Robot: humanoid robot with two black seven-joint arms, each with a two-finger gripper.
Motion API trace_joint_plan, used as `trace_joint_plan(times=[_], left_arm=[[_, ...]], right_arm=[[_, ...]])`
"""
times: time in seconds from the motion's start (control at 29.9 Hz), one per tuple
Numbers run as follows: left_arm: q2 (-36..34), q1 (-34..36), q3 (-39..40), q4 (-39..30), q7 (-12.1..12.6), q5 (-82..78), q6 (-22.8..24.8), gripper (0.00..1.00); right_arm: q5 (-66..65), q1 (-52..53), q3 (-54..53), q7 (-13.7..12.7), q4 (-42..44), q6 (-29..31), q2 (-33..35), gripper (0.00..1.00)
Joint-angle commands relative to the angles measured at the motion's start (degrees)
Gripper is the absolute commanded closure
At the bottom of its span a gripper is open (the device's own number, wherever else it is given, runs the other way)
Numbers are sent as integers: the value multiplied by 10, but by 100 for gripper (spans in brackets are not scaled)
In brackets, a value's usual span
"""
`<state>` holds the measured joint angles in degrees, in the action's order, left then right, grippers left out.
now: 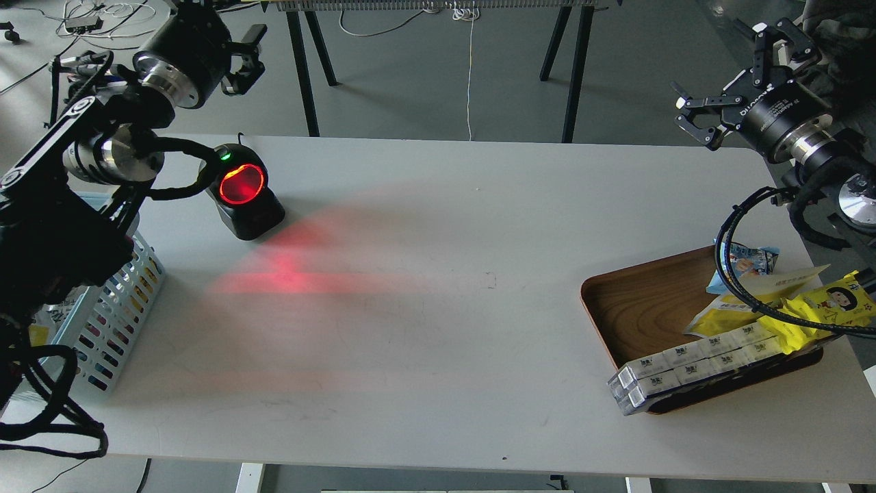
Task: Scan snack and place in basket
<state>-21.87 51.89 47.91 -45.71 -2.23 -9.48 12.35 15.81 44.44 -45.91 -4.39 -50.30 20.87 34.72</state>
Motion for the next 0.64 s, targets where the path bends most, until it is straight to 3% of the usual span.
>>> trace_joint_plan(times=[0.0, 0.17, 0.33, 0.4, 0.5, 0.6], left_arm=[[14, -3, 0, 46, 5, 54, 44, 1], [43, 2, 1, 114, 22, 116, 101, 1], [43, 1, 0, 115, 27, 149, 106, 0], [43, 1, 0, 114, 19, 148, 107, 0], [43, 2, -7, 113, -12, 148, 111, 0], [43, 4, -12, 113, -19, 144, 112, 0]], right_arm=[[0, -33, -7, 1, -36, -5, 25, 1], [1, -72, -28, 5, -71, -5, 39, 1], [1, -78, -40, 6, -68, -8, 30, 1], [1, -78, -41, 6, -67, -8, 26, 1], [1, -78, -41, 6, -67, -8, 23, 1], [1, -78, -41, 6, -67, -8, 22, 1]])
